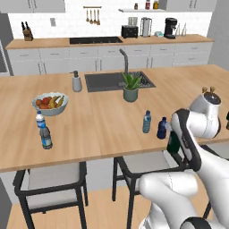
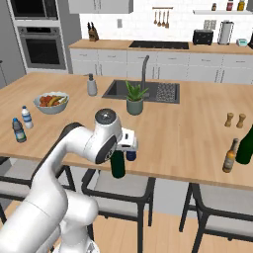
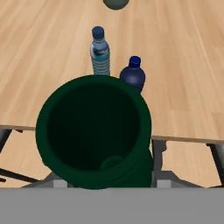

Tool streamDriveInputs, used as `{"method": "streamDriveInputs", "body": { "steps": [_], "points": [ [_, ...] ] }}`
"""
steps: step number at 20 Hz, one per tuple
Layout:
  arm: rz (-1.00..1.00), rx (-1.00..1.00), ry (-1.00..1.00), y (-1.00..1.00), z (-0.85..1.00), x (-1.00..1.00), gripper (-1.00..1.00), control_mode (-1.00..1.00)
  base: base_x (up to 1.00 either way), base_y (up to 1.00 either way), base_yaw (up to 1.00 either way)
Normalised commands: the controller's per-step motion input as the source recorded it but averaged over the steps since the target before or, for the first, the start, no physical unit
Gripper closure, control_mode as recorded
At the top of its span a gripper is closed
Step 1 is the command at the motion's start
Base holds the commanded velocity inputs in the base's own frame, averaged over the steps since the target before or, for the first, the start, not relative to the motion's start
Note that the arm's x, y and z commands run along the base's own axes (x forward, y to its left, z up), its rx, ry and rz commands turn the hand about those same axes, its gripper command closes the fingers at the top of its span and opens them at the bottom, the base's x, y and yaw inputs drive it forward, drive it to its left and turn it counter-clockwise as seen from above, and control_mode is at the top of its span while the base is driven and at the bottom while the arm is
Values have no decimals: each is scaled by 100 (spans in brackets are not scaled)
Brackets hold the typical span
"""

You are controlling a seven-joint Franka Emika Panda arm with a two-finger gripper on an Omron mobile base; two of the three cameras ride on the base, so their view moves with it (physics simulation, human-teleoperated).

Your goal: Move the plastic bottles in the middle to the plastics group, and the glass bottles in the middle to the glass group.

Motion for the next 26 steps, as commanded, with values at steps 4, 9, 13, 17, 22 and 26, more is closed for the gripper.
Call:
{"method": "streamDriveInputs", "body": {
  "steps": [4,9,13,17,22,26],
  "points": [
    [-1,0,-5,-91,15,-12,100,-100,0,0,0],
    [0,0,-1,-98,13,0,100,-100,0,0,0],
    [0,-2,0,-75,30,21,100,-100,0,0,0],
    [0,-1,0,-40,32,38,100,-100,0,0,0],
    [0,-5,0,-12,16,37,100,-100,0,0,0],
    [0,-6,0,-8,2,39,100,-100,0,0,0]
  ]
}}
